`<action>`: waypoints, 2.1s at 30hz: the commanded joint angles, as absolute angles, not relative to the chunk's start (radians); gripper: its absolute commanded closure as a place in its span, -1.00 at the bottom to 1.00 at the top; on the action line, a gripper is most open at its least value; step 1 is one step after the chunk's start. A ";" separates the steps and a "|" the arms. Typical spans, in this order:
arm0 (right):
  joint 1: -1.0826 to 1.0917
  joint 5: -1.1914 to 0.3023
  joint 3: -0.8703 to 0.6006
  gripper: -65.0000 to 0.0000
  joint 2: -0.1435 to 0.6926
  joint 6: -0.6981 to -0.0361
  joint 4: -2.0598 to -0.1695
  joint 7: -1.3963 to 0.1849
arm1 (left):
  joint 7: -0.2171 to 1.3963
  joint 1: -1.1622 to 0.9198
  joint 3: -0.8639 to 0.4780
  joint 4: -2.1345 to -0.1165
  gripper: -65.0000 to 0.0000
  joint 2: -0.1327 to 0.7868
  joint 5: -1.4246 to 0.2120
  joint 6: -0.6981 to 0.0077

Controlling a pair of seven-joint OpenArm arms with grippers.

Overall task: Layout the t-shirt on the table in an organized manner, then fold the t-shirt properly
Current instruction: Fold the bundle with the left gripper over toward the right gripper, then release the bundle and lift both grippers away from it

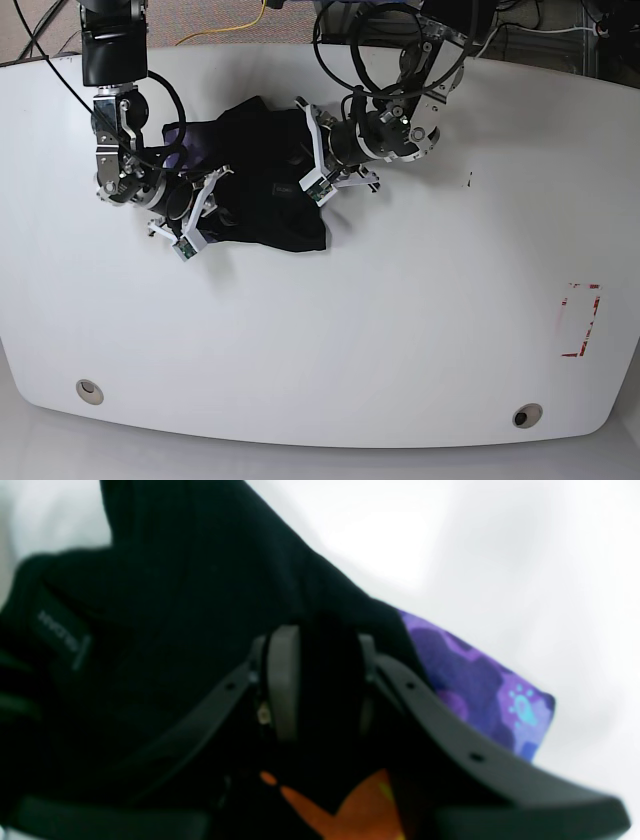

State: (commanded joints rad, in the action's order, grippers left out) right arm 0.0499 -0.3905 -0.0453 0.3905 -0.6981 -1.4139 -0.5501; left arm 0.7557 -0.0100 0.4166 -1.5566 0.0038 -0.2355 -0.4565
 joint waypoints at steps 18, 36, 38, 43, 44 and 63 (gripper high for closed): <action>-0.160 -0.277 -0.133 0.55 0.257 -0.698 -1.690 -0.544 | 0.532 0.285 0.418 -1.148 0.74 0.036 -0.236 -0.532; -0.186 -0.186 -0.291 0.55 0.234 -0.698 -1.952 -0.733 | 0.742 0.160 0.318 -1.600 0.74 0.031 -0.237 -0.573; -0.202 -0.182 -0.298 0.55 0.228 -0.698 -1.943 -0.733 | 0.742 0.101 0.317 -1.643 0.74 0.031 -0.232 -0.572; -0.232 -0.186 -0.298 0.56 0.226 -0.698 -1.891 -0.730 | 0.739 -0.033 0.317 -1.701 0.75 0.031 -0.232 -0.572; -0.236 -0.186 -0.298 0.56 0.225 -0.698 -1.877 -0.728 | 0.737 -0.050 0.317 -1.707 0.75 0.031 -0.232 -0.572; -0.300 -0.174 -0.277 0.56 0.102 -0.698 -1.727 -0.596 | 0.656 -0.088 0.222 -1.569 0.75 0.151 -0.234 -0.572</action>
State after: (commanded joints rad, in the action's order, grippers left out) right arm -0.3000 -0.1741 -0.2770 0.1020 -0.6981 -1.7269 -0.5961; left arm 0.6559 -0.0882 0.2217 -1.5689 0.1511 -0.2340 -0.5715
